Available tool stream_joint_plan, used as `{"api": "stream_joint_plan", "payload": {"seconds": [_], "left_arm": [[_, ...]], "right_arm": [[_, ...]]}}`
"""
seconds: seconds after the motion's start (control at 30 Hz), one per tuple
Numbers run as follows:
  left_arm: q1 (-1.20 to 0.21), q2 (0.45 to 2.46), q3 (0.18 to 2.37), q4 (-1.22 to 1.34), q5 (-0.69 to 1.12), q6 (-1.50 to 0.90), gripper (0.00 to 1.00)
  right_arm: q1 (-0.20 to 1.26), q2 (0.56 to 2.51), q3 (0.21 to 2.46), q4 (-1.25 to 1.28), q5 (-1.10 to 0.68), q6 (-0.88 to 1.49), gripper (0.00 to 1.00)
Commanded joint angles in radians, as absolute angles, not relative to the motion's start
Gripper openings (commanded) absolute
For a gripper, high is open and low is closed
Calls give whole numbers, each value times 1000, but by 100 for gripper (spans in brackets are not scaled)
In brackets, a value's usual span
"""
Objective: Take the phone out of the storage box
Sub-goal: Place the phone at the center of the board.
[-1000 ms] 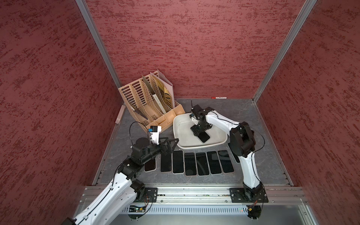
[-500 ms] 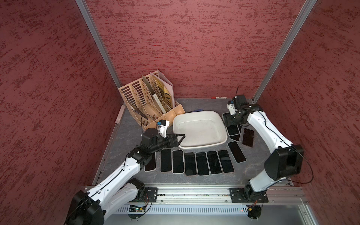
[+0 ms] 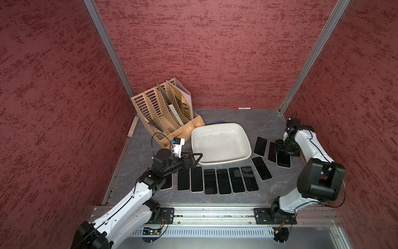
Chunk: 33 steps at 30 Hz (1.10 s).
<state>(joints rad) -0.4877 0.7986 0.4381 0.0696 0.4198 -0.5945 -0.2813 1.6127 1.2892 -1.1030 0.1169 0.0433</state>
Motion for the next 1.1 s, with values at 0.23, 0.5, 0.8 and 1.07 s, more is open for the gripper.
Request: {"api": "stream_joint_plan", "payload": {"seconds": [0.23,0.5,0.8,1.07], "left_arm": [[-479,774,449,9,382,-566,100],[-478,822,476,11,386,-564,100],[-478,891,524,16,397,-557,100],[-477,896,570,-38,394,-533,100]], "right_arm": [[-384,1732,1156,-948,130,91,59],[-442,1749,1094,-890,108,85,59],[-481,1774,1094,-885,77,102,61],[-526,1763,1056,-843,21,127,69]]}}
